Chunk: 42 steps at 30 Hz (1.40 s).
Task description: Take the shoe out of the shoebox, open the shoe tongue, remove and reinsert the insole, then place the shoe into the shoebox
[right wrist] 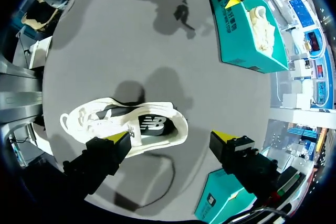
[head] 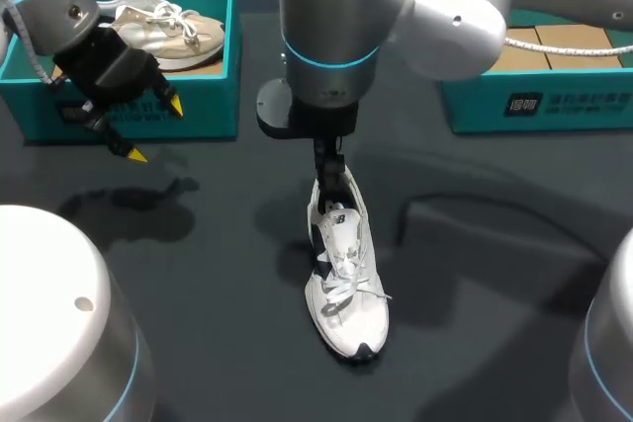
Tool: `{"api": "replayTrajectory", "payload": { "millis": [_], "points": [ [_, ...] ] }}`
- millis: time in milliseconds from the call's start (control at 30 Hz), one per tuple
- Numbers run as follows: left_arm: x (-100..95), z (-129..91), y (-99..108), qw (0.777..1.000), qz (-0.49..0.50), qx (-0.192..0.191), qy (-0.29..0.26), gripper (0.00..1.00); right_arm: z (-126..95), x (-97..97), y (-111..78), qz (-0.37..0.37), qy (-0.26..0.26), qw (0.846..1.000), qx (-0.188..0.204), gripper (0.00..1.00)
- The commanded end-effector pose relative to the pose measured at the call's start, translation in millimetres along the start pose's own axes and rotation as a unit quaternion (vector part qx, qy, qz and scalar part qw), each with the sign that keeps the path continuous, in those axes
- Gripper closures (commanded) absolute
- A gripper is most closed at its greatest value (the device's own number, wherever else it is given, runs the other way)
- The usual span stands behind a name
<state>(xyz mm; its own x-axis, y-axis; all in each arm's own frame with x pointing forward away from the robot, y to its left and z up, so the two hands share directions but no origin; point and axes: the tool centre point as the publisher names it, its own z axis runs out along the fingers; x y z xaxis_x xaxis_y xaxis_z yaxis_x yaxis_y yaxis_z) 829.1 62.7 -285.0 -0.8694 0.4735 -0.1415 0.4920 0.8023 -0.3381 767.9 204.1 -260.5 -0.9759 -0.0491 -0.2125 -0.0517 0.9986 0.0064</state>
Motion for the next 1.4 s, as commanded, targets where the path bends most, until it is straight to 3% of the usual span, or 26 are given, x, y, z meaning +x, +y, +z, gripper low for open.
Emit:
{"api": "replayTrajectory", "payload": {
  "millis": [33,633,1400],
  "points": [
    [1.2,-0.5,-0.2,1.000,0.000,-0.001,0.000,0.00,19.5,-12.8,8.0,-0.002,0.018,1.000,0.015,0.00],
    [1.2,-0.5,-0.2,1.000,0.000,-0.001,0.000,0.00,71.7,-19.9,-3.8,-0.011,0.026,1.000,-0.003,0.05],
    [1.2,-0.5,-0.2,1.000,0.000,-0.001,0.000,0.00,116.6,-18.1,-15.5,-0.003,0.053,0.999,-0.013,0.31]
  ]
}}
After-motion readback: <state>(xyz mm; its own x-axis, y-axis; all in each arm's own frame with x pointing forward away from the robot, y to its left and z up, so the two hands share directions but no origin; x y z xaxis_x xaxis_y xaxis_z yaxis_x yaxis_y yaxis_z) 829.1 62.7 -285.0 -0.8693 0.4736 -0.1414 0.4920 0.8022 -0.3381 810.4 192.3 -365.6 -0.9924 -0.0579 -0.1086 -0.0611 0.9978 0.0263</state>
